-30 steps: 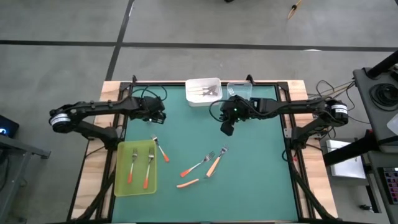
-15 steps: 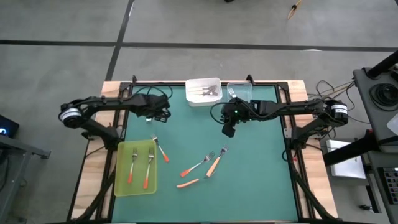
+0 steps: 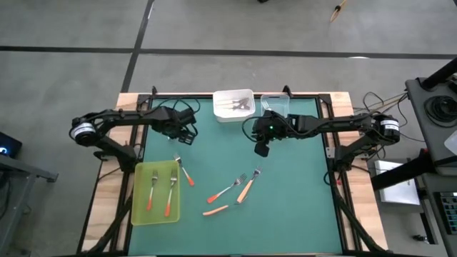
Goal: Sort silverware by color (type)
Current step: Put the orange fork into the yellow bin
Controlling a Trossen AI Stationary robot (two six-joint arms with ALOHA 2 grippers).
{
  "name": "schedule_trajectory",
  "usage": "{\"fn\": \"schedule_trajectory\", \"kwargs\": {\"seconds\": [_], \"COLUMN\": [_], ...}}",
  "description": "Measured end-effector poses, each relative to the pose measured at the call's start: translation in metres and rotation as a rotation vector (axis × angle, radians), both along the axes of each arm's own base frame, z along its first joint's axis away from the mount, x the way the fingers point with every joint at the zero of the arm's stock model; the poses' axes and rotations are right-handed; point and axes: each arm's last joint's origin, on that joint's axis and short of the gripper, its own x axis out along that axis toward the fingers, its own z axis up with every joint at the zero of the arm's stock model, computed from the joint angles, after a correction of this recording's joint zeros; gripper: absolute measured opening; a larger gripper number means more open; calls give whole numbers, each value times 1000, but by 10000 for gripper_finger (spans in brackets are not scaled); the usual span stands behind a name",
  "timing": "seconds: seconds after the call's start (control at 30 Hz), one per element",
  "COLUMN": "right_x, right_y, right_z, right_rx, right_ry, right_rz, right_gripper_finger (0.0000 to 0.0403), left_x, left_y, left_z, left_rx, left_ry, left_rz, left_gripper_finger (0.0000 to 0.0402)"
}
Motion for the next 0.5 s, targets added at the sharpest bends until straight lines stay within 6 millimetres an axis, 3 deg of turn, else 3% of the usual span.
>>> {"fn": "schedule_trajectory", "kwargs": {"seconds": [0.2, 0.37, 0.5], "right_x": [1, 0, 0], "right_y": [0, 0, 0], "right_z": [1, 0, 0], "right_rx": [-7, -9, -9], "right_ry": [-9, -5, -5], "right_rz": [-1, -3, -3], "right_gripper_finger": [63, 63, 63], "left_x": [2, 1, 2], "left_y": [-11, -25, -30], "left_z": [9, 7, 7], "left_rx": [-108, -239, -249], "left_ry": [20, 45, 58], "left_rz": [-96, -325, -484], "left_gripper_finger": [180, 180, 180]}}
